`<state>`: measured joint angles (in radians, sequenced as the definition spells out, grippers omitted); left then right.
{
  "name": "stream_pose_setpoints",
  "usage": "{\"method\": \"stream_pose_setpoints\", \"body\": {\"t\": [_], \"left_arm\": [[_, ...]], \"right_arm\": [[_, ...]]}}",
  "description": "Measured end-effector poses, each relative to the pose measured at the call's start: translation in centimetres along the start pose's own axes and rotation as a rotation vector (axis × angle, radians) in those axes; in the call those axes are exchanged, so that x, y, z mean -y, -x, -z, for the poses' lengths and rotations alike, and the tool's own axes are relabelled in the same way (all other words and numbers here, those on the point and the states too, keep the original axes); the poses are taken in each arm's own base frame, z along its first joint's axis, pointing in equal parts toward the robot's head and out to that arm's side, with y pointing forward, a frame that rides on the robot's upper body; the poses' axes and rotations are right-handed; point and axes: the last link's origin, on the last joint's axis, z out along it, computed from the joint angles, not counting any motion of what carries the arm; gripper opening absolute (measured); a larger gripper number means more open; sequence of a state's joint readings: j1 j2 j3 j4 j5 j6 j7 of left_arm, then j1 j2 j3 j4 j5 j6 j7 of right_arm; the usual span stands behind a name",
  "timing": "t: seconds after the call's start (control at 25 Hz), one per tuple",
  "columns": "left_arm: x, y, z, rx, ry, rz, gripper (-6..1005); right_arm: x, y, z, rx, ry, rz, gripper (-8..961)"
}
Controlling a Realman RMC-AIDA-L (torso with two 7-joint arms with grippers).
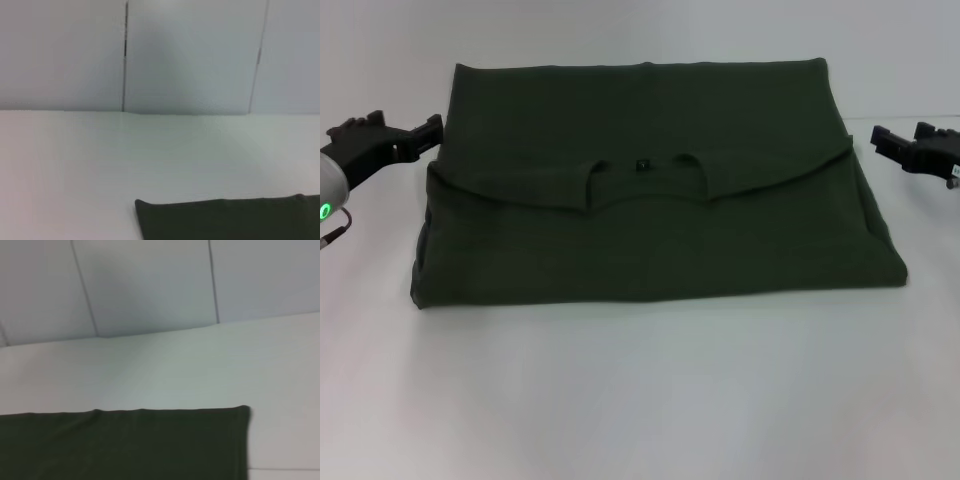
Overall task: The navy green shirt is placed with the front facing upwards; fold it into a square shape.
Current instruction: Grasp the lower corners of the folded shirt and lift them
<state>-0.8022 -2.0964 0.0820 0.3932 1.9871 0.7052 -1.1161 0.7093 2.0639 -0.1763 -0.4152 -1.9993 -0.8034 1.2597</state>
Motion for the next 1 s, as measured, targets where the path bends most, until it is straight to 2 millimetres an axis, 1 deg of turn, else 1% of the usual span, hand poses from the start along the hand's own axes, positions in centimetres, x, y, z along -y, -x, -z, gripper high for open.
{"method": "stream_pose_setpoints", "body": {"t": [0.08,0.24,0.4,0.52,0.72,0.88,1.0], "left_arm": [[-0.1,0.2,0.0,0.0,-0.001,0.012,760],[-1.1,0.5,-0.2,0.0,0.013,-0.001,883],[-1.4,0.0,-0.3,-0.03,0.021,0.005,887],[-1.9,-0.1,0.0,-0.067,0.064,0.015,890],[-2.5,0.3,2.2,-0.153,0.203,0.051,890],[-1.6,1.0,4.5,-0.184,0.274,0.105,890],[-0.8,1.7,6.0,-0.159,0.294,0.139,890]], "right_arm": [[-0.1,-0.2,0.5,0.013,0.024,-0.003,708],[0.0,-0.4,1.9,0.073,0.051,-0.019,715],[0.5,-1.0,3.3,0.126,0.059,-0.06,719],[0.6,-1.3,4.3,0.161,0.078,-0.046,719],[-0.2,-1.6,5.9,0.227,0.16,-0.01,719],[-1.1,-2.2,6.7,0.216,0.243,0.021,719],[-2.0,-2.8,7.1,0.188,0.307,0.047,718]]}}
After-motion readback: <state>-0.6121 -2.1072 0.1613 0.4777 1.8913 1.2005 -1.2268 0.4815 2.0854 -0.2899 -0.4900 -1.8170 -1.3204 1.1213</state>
